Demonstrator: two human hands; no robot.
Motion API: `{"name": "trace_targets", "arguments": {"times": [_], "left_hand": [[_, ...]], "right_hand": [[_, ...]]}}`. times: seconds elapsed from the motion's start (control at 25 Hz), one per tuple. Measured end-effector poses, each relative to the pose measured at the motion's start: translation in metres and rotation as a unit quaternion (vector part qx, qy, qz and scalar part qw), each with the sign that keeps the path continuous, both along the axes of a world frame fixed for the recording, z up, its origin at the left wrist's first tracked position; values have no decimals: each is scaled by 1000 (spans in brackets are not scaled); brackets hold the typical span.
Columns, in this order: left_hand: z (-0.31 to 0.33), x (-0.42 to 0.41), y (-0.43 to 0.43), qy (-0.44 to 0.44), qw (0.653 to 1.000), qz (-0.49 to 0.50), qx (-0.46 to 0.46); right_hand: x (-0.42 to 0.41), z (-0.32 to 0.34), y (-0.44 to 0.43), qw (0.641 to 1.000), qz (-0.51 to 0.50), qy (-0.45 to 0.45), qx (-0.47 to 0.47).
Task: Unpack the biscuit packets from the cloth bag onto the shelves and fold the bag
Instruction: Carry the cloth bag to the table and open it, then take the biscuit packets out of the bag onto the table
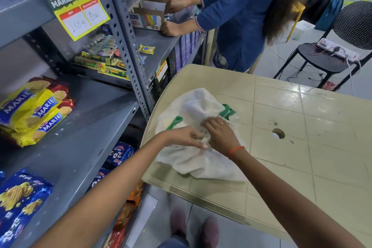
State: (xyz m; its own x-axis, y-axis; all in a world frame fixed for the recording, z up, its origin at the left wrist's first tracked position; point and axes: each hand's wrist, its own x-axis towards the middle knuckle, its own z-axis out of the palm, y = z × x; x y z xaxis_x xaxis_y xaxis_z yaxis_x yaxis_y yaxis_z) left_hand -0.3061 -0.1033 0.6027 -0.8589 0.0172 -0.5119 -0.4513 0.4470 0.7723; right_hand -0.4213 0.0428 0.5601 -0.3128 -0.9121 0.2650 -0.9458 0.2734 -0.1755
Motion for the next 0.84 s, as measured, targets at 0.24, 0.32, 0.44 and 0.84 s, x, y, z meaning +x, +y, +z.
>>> {"name": "trace_targets", "arguments": {"times": [0.24,0.32,0.44,0.84], "left_hand": [[-37,-1,-3,85,944,-17,-319],[-47,-9,3,45,903,-66,-421],[-47,-30,1,42,879,-16,-476],[-25,2,-50,267,856,102,-430]], "right_hand": [[15,-13,40,970,108,-17,215],[25,-10,36,958,-4,-170,231],[20,-12,21,921,-132,-256,264],[-1,5,10,923,-215,-79,310]]}}
